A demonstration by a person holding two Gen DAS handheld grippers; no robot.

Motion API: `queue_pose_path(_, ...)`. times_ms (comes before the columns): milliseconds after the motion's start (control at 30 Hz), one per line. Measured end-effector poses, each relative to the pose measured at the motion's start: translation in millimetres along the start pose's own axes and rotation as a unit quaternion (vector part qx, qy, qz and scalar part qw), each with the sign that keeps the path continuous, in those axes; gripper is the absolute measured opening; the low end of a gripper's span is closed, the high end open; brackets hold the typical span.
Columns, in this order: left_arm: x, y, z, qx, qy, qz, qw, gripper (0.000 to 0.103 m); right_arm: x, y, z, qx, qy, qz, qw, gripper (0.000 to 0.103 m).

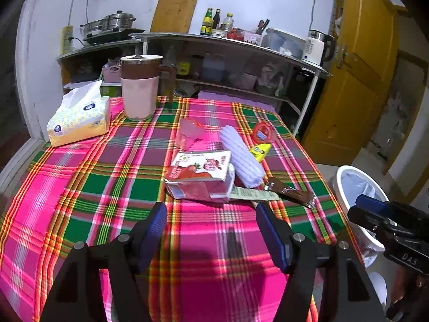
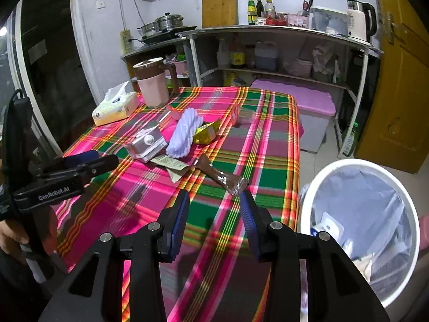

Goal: Collect trash
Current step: 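Grasp the brown chocolate bar wrapper with the right tool, then grasp the pink strawberry milk carton with the left tool while the right tool holds the wrapper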

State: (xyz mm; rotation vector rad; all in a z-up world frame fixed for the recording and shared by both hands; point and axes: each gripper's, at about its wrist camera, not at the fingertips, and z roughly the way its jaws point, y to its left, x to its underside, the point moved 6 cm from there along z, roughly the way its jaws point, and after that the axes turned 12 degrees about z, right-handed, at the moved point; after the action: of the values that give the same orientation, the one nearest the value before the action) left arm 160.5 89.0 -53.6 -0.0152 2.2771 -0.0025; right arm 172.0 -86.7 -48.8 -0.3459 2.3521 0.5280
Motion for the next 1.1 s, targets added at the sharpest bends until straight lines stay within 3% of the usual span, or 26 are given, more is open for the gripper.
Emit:
queue_pose_path(533, -12.2, 15.8, 53.1, -0.014, 0.028, -0.001, 0.9995, 0.072, -19.4, -5.7, 63.0, 0.015, 0.037, -0.03, 0.999, 0.041)
queue_pose_path(933, 11.7, 84.4, 42.7, -0.076, 0.045, -0.055, 0.9945, 0.072, -15.4, 0.0, 92.8, 0.014, 0.073, -0.06, 0.995, 0.041)
queue_pose_path(1100, 0.2, 72.1, 35.6, -0.046, 0.023, -0.054, 0.9972, 0.072, -10.8, -1.5, 97.9, 0.01, 0.089, -0.053, 0.995, 0.041)
